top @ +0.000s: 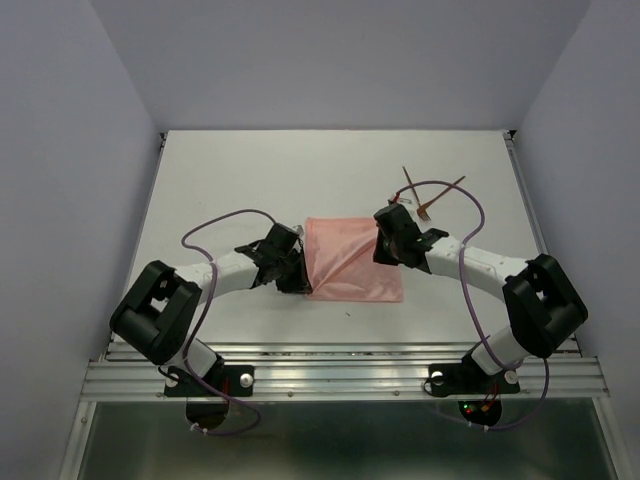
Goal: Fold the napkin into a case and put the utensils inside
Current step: Smooth out the upper triangle-folded napkin at the center of the board, then pick up the upper triangle-folded napkin from the center of the board.
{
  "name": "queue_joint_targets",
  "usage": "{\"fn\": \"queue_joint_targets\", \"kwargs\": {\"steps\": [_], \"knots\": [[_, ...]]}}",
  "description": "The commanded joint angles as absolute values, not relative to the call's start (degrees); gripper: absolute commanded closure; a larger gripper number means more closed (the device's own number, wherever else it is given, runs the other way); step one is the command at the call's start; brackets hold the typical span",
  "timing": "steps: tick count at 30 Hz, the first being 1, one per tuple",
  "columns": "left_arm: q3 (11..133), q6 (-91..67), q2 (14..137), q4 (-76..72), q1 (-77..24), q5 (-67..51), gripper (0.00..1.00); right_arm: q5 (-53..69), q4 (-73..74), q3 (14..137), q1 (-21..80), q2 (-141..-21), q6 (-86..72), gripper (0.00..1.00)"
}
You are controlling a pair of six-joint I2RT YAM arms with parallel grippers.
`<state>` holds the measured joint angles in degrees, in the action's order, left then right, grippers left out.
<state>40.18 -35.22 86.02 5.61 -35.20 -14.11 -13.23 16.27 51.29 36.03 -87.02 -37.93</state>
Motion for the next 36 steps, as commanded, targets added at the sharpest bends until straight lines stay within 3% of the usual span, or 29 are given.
{"fn": "queue_joint_targets", "kwargs": {"steps": [1, 4, 7, 14, 19, 24, 29, 36], "knots": [[38.8, -39.4, 82.4, 3.5, -37.6, -17.1, 0.63, -14.2, 16.8, 50.2, 35.8, -85.4, -36.8, 0.80], [39.2, -39.2, 80.9, 3.7, -38.1, -18.9, 0.44, -14.2, 16.8, 50.8, 35.2, -85.5, -36.3, 0.78], [40.5, -36.9, 78.6, 5.7, -38.0, -18.2, 0.30, -14.4, 17.4, 52.3, 35.2, -85.9, -35.5, 0.66], [43.2, -30.3, 72.7, 12.0, -28.5, -15.5, 0.30, -13.8, 19.6, 57.3, 36.6, -87.4, -33.0, 0.48], [48.8, -25.0, 70.5, 17.8, -18.6, -11.7, 0.30, -16.4, 21.0, 64.8, 44.2, -91.0, -32.9, 0.46], [52.3, -25.1, 71.4, 21.0, -8.6, -10.5, 0.31, -20.7, 25.0, 74.8, 52.2, -101.8, -31.8, 0.47], [52.2, -25.4, 71.0, 20.6, -4.6, -11.2, 0.31, -22.8, 30.0, 83.7, 57.6, -109.7, -31.3, 0.41], [51.1, -26.8, 70.1, 18.8, -3.7, -10.3, 0.31, -22.8, 32.7, 88.1, 58.9, -116.9, -32.0, 0.41]]}}
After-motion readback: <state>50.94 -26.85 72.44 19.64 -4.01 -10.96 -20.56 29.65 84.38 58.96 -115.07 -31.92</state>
